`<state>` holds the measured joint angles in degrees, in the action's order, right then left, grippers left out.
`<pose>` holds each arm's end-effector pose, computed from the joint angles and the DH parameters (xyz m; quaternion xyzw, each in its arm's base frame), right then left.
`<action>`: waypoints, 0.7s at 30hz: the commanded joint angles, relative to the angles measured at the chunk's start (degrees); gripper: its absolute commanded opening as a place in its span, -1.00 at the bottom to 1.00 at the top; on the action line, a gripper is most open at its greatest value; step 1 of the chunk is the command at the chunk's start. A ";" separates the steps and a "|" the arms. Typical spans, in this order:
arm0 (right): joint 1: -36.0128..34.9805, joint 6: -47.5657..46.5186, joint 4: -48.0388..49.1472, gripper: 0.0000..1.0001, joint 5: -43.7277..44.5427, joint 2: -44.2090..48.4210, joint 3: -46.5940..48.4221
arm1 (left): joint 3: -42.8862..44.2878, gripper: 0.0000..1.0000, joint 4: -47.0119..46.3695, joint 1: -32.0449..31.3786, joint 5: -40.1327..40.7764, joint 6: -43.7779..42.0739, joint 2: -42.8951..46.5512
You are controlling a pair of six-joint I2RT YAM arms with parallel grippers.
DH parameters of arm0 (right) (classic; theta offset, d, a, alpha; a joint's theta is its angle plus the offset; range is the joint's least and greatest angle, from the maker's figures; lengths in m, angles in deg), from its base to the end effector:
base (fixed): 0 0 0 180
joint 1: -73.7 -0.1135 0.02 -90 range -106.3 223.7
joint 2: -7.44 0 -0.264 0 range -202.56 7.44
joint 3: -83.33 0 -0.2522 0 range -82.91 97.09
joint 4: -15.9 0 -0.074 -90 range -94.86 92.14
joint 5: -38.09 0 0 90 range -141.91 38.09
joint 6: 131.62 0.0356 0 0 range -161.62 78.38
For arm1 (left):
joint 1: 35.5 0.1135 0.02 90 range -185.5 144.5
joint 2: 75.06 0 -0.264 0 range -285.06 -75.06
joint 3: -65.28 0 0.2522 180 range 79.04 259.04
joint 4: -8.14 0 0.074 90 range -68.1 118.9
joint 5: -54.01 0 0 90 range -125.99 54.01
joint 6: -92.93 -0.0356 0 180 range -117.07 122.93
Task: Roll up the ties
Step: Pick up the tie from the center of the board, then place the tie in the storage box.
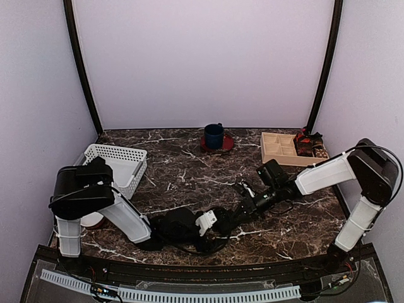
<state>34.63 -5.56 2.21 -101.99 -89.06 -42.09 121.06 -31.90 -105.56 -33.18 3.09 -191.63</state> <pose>0.2097 0.2054 0.1274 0.1478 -0.8619 -0.4838 0.0342 0.1256 -0.3412 0.0907 0.4598 0.6823 -0.3102 0.4763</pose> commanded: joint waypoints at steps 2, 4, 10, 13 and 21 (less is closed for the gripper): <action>2.33 -2.19 -10.90 -1.00 5.23 7.06 4.74 | -3.66 0.81 6.14 0.01 6.89 -0.34 8.46; 4.56 -3.03 -15.48 -1.00 7.46 8.95 6.92 | -3.93 0.85 8.49 0.01 8.76 -0.93 10.69; 11.68 -6.97 -29.03 -1.00 15.72 12.01 17.06 | -3.79 0.95 15.09 0.01 11.08 -1.00 15.13; 15.67 -7.53 -32.21 -1.00 19.68 12.05 22.42 | -2.57 0.98 19.72 0.01 12.95 0.34 16.85; 27.90 4.55 -20.25 -1.00 24.98 11.59 28.59 | -2.68 0.98 23.67 0.01 17.02 1.42 21.35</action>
<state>58.37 -7.53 -24.17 -81.32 -78.07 -16.65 117.61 -11.79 -105.52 -19.33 3.68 -173.99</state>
